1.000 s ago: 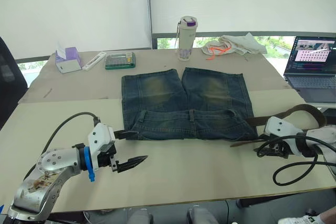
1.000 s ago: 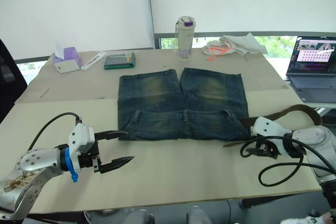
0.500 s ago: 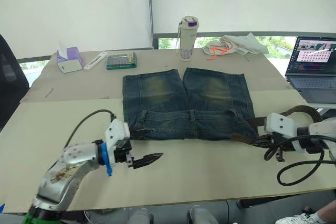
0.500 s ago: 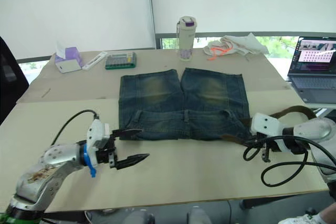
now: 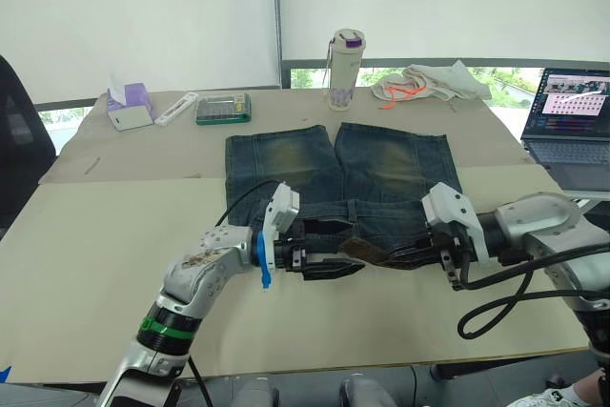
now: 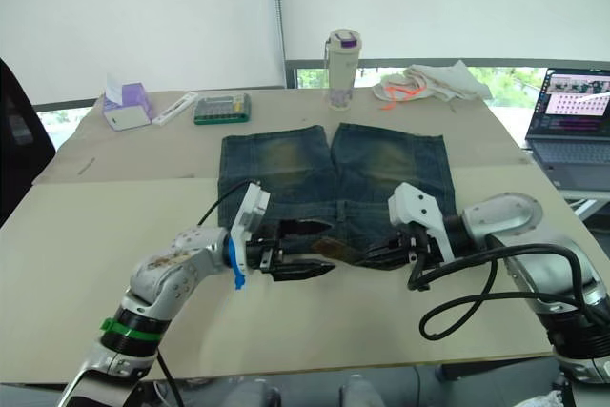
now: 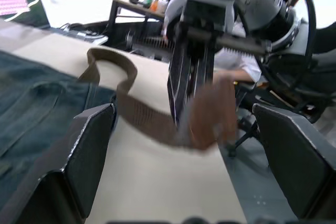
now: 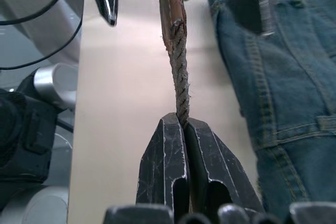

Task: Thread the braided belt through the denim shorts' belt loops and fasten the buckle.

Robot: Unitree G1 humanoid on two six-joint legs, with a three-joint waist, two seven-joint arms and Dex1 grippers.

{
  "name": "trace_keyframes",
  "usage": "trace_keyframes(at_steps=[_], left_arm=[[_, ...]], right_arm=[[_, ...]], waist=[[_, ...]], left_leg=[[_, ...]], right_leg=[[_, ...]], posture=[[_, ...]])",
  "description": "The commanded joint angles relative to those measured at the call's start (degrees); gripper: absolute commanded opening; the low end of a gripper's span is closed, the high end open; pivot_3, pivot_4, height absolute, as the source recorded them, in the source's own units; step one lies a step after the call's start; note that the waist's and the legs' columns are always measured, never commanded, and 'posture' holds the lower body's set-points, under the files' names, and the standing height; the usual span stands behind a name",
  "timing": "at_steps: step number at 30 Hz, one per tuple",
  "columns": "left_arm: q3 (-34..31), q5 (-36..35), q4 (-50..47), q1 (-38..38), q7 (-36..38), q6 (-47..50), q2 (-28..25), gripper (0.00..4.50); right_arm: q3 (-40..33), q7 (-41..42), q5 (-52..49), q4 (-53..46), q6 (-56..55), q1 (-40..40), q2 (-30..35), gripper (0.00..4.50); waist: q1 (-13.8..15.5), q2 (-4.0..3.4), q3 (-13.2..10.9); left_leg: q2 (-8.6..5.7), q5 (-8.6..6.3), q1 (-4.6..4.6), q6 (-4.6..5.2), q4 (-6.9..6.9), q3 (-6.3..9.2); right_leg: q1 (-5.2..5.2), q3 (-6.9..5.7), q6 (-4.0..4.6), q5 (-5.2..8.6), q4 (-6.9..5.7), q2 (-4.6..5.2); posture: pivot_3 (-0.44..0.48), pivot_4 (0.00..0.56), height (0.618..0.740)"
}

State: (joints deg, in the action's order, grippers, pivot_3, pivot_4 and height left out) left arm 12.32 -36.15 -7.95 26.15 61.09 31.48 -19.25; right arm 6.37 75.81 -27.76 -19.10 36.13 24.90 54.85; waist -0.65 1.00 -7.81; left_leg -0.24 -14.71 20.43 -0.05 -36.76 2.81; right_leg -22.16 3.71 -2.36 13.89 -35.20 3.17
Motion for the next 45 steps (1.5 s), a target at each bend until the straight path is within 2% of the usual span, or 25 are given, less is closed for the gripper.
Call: trace_keyframes(at_steps=[1,10,11,14,18,20,22,25,28,32,37,41,45], left_arm=[[1.03,-0.97,-0.86,0.71,1.88,0.2,1.07,3.37],[1.14,-0.62,-0.45,0.98,2.33,1.37,1.31,0.31],[0.69,-0.83,-0.21,1.03,1.7,1.75,1.66,0.01],[-2.96,-3.5,0.85,0.25,-3.77,4.73,4.53,0.0],[-5.8,-6.11,-0.2,-1.85,-9.75,9.0,7.23,0.0],[-7.41,-7.88,-0.12,-2.53,-14.43,11.06,10.09,0.0],[-9.76,-11.35,-0.03,-3.01,-19.79,14.15,13.94,0.0],[-12.21,-14.92,0.1,-3.31,-24.16,17.82,17.11,0.0],[-14.95,-19.64,0.52,-3.08,-27.95,21.27,19.47,0.0],[-17.99,-25.57,0.72,-2.96,-30.48,25.73,19.66,0.0],[-21.59,-33.62,1.62,-2.7,-34.61,30.0,19.76,0.0],[-21.36,-35.08,1.81,-2.95,-35.36,31.3,18.88,0.0],[-21.64,-36.12,2.49,-2.89,-36.53,31.2,19.0,0.0]], right_arm=[[-0.14,-0.54,-0.1,-0.41,-0.07,1.36,-0.24,0.0],[-0.94,-2.05,0.52,0.62,-1.41,0.16,-0.66,0.0],[-1.42,-2.55,0.4,0.96,-1.68,0.3,-1.12,0.36],[-5.73,-3.78,-1.89,0.26,0.13,-1.6,-0.32,1.42],[-16.17,-9.42,-8.01,-0.85,5.24,-5.32,-1.78,2.76],[-23.1,-11.47,-16.05,-2.96,10.63,-8.23,-3.01,3.44],[-29.89,-18.22,-28.51,-4.8,16.44,-10.21,-7.56,3.44],[-32.61,-25.75,-39.39,-9.21,20.39,-15.24,-12.27,3.44],[-29.54,-29.57,-38.57,-13.34,20.37,-22.82,-14.61,3.44],[-24.64,-37.31,-34.73,-11.51,16.32,-27.73,-23.51,3.44],[-22.54,-39.93,-33.47,-8.0,12.91,-29.08,-30.8,3.44],[-25.07,-42.58,-37.66,-5.5,10.14,-26.08,-35.59,3.44],[-27.43,-43.51,-41.63,-5.3,9.43,-24.1,-35.72,3.44]], waist=[[-0.03,0.0,0.0],[-0.06,0.0,0.0],[-0.06,0.01,0.0],[0.24,0.0,0.0],[0.52,0.01,0.0],[0.58,0.03,-0.01],[0.78,0.06,-0.01],[0.86,0.05,-0.01],[0.84,0.05,0.0],[0.23,0.05,0.03],[-0.13,-0.02,0.06],[-0.14,-0.02,0.06],[0.01,-0.04,0.07]], left_leg=[[0.0,0.0,0.0,0.0,0.0,0.0],[0.01,0.0,-0.02,0.0,-0.01,0.01],[0.01,0.0,-0.02,0.0,-0.02,0.01],[0.0,0.0,-0.01,0.0,-0.04,0.01],[0.0,0.0,0.07,0.01,-0.08,0.08],[0.0,-0.02,0.05,0.03,-0.08,0.13],[0.04,-0.02,0.04,0.03,-0.08,0.17],[0.04,-0.02,0.05,0.03,-0.09,0.22],[-0.04,-0.03,0.09,0.05,-0.08,0.12],[-0.03,-0.03,0.06,0.05,-0.09,0.07],[-0.02,-0.03,0.04,0.04,-0.08,0.09],[-0.04,-0.03,0.04,0.04,-0.08,0.1],[-0.07,-0.03,0.06,0.03,-0.08,0.08]], right_leg=[[0.0,0.0,0.0,0.0,-0.01,0.0],[0.0,0.0,0.0,0.0,-0.04,-0.02],[0.0,0.0,0.0,0.0,-0.04,-0.02],[0.01,0.01,-0.01,-0.01,-0.05,0.0],[0.0,-0.01,-0.07,-0.03,-0.01,0.05],[0.01,0.03,-0.07,-0.04,-0.03,0.06],[0.03,0.03,-0.06,-0.05,-0.05,0.04],[0.08,0.06,-0.07,-0.05,-0.1,0.04],[0.06,0.05,-0.09,-0.03,-0.07,0.02],[0.06,0.07,-0.11,-0.02,-0.09,0.0],[0.01,0.1,-0.43,0.17,-0.11,-0.04],[0.02,0.09,-0.31,0.1,-0.09,-0.03],[0.02,0.08,-0.12,-0.01,-0.04,-0.02]], posture=[[0.0,0.15,0.74],[0.0,0.15,0.74],[0.0,0.15,0.74],[0.0,0.15,0.74],[0.0,0.15,0.74],[0.0,0.15,0.74],[0.0,0.15,0.74],[0.0,0.15,0.74],[0.0,0.15,0.74],[0.0,0.15,0.74],[0.0,0.15,0.74],[0.0,0.15,0.74],[0.0,0.15,0.74]])
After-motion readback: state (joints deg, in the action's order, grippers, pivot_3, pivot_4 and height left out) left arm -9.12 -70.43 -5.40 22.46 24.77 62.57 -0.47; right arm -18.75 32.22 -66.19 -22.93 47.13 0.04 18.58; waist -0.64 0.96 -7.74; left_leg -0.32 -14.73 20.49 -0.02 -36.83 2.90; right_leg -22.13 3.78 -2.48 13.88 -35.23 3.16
